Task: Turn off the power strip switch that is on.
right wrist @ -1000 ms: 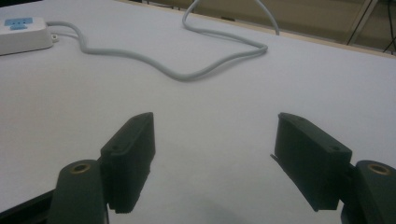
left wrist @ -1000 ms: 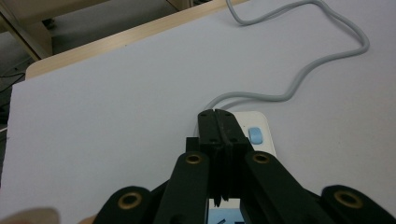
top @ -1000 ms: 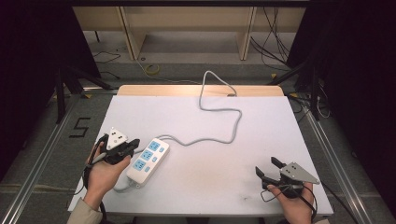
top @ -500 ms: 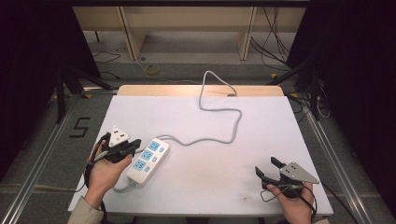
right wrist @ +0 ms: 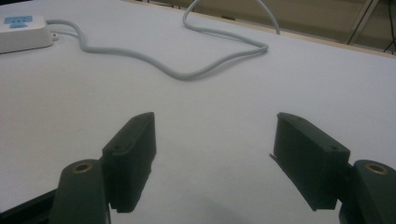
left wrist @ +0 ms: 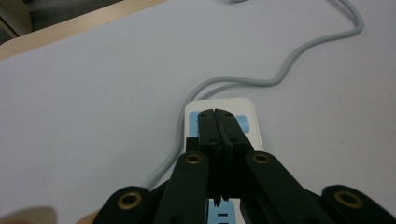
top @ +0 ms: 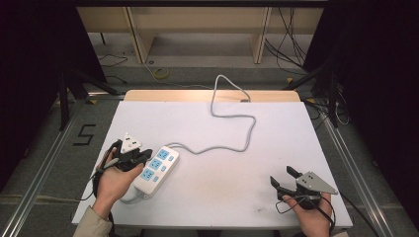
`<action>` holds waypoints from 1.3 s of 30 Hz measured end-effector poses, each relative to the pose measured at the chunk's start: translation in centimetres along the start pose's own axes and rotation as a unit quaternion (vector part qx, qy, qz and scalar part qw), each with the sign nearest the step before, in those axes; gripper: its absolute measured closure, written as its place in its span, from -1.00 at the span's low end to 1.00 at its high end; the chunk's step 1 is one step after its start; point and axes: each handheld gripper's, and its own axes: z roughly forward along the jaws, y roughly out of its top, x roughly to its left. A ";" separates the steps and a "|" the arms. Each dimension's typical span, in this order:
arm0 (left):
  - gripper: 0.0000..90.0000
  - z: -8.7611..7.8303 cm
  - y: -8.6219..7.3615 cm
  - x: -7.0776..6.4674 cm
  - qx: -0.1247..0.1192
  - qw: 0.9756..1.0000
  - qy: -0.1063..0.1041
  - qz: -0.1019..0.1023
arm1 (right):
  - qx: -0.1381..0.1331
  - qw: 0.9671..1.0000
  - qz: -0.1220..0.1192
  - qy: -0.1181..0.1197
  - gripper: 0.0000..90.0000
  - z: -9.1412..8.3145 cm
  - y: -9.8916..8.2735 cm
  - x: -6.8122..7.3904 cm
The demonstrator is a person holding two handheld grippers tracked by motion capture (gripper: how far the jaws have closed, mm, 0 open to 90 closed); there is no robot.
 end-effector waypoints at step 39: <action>0.98 1.5 -0.4 -1.0 0.061 0.997 -0.040 0.008 | 0.002 1.000 -0.001 0.003 -0.31 0.0 0.0 0.0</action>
